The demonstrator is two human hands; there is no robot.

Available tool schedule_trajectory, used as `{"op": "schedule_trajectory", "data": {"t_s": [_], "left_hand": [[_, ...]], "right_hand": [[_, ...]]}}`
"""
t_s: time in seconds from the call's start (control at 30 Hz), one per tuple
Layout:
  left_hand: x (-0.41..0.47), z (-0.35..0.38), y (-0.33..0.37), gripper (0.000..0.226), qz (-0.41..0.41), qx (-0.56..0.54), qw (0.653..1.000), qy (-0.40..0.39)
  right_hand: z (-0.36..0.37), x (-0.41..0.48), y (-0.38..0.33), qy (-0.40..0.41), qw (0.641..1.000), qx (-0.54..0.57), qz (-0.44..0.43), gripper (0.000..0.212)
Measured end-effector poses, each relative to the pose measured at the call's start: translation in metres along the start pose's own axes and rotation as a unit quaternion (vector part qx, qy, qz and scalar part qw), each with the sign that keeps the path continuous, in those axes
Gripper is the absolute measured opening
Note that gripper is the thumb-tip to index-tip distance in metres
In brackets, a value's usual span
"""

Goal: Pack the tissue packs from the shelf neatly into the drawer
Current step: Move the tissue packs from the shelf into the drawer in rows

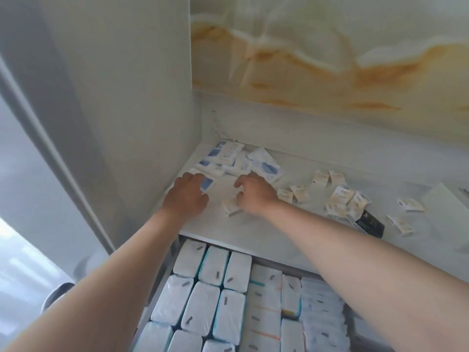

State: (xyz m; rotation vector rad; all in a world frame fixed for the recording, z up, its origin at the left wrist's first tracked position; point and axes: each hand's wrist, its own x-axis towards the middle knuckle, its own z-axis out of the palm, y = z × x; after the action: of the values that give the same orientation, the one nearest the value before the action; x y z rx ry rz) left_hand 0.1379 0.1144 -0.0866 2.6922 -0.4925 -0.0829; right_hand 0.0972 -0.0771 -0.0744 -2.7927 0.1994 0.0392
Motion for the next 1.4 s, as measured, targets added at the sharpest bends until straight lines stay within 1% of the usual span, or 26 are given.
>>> {"op": "schedule_trajectory", "data": {"t_s": [0.07,0.17,0.23,0.3,0.33,0.4,0.47,0.53,0.6,0.63,0.67,0.7,0.77,0.8,0.87,0.9,0.93,0.97,1.07,1.1,1.13,1.17,1.23,1.3,1.33,1.4], "left_hand": [[0.014,0.01,-0.006,0.064,-0.016,0.031,0.999,-0.029],[0.031,0.017,-0.008,0.083,-0.065,0.106,0.989,-0.085],[0.037,0.019,-0.011,0.086,-0.08,0.132,0.984,-0.092],[0.039,0.021,-0.014,0.081,-0.067,0.167,0.982,-0.063],[0.039,0.022,-0.015,0.076,-0.06,0.171,0.982,-0.043],[0.04,0.023,-0.016,0.068,-0.05,0.141,0.989,-0.017],[0.04,0.023,-0.014,0.058,-0.036,0.112,0.993,-0.01],[0.04,0.022,-0.011,0.043,-0.008,0.118,0.993,0.001],[0.037,0.018,-0.006,0.03,0.013,0.119,0.993,0.022],[0.036,0.016,-0.003,0.029,0.02,0.115,0.993,0.032],[0.035,0.014,-0.001,0.03,0.024,0.105,0.993,0.045],[0.035,0.011,0.001,0.032,0.027,0.079,0.994,0.067],[0.036,0.001,0.006,0.035,0.016,-0.025,0.991,0.128],[0.039,-0.003,0.009,0.037,-0.002,-0.092,0.984,0.152],[0.043,-0.01,0.017,0.047,-0.054,-0.242,0.955,0.16],[0.043,-0.011,0.023,0.052,-0.082,-0.324,0.931,0.148],[0.042,-0.012,0.028,0.054,-0.112,-0.406,0.898,0.129],[0.039,-0.012,0.032,0.054,-0.142,-0.479,0.86,0.104],[0.031,-0.01,0.037,0.04,-0.212,-0.621,0.755,0.014],[0.027,-0.01,0.039,0.03,-0.22,-0.654,0.724,-0.012],[0.022,-0.009,0.041,0.022,-0.22,-0.676,0.702,-0.033],[0.016,-0.007,0.044,0.021,-0.215,-0.678,0.702,-0.045],[0.004,-0.003,0.051,0.026,-0.21,-0.658,0.722,-0.033],[-0.008,-0.001,0.063,0.035,-0.219,-0.646,0.731,-0.011],[-0.015,-0.002,0.071,0.04,-0.221,-0.646,0.731,-0.01],[-0.032,-0.003,0.093,0.045,-0.207,-0.64,0.739,-0.041]], "right_hand": [[0.003,0.022,0.012,0.007,0.999,-0.02,0.029,0.045],[0.003,0.05,0.036,0.027,0.994,-0.078,0.075,0.057],[0.003,0.064,0.052,0.013,0.987,-0.117,0.106,0.068],[0.004,0.074,0.063,-0.017,0.985,-0.118,0.127,0.076],[0.005,0.076,0.067,-0.023,0.984,-0.118,0.13,0.075],[0.007,0.077,0.068,-0.007,0.981,-0.159,0.113,0.068],[0.007,0.074,0.066,0.016,0.975,-0.206,0.085,0.064],[0.007,0.069,0.062,0.013,0.981,-0.174,0.089,0.063],[0.008,0.065,0.063,0.018,0.991,-0.081,0.108,0.051],[0.008,0.064,0.064,0.015,0.992,-0.033,0.122,0.044],[0.007,0.063,0.065,0.006,0.99,0.009,0.14,0.043],[0.005,0.062,0.065,-0.004,0.986,0.04,0.163,0.054],[-0.002,0.058,0.065,-0.019,0.976,0.072,0.207,0.091],[-0.005,0.057,0.065,-0.025,0.972,0.077,0.221,0.107],[-0.009,0.053,0.064,-0.033,0.967,0.082,0.237,0.13],[-0.01,0.05,0.063,-0.027,0.968,0.086,0.236,0.132],[-0.01,0.049,0.063,-0.012,0.967,0.103,0.231,0.127],[-0.012,0.046,0.061,0.01,0.966,0.135,0.218,0.114],[-0.022,0.036,0.062,0.096,0.959,0.204,0.175,0.047],[-0.029,0.029,0.06,0.125,0.953,0.221,0.166,0.032],[-0.037,0.023,0.059,0.154,0.943,0.25,0.159,0.025],[-0.046,0.014,0.057,0.179,0.928,0.287,0.157,0.023],[-0.063,-0.007,0.055,0.2,0.891,0.375,0.159,0.021],[-0.075,-0.032,0.054,0.183,0.849,0.47,0.158,0.023],[-0.079,-0.046,0.054,0.163,0.83,0.507,0.167,0.029],[-0.082,-0.074,0.057,0.122,0.797,0.56,0.188,0.033]]}}
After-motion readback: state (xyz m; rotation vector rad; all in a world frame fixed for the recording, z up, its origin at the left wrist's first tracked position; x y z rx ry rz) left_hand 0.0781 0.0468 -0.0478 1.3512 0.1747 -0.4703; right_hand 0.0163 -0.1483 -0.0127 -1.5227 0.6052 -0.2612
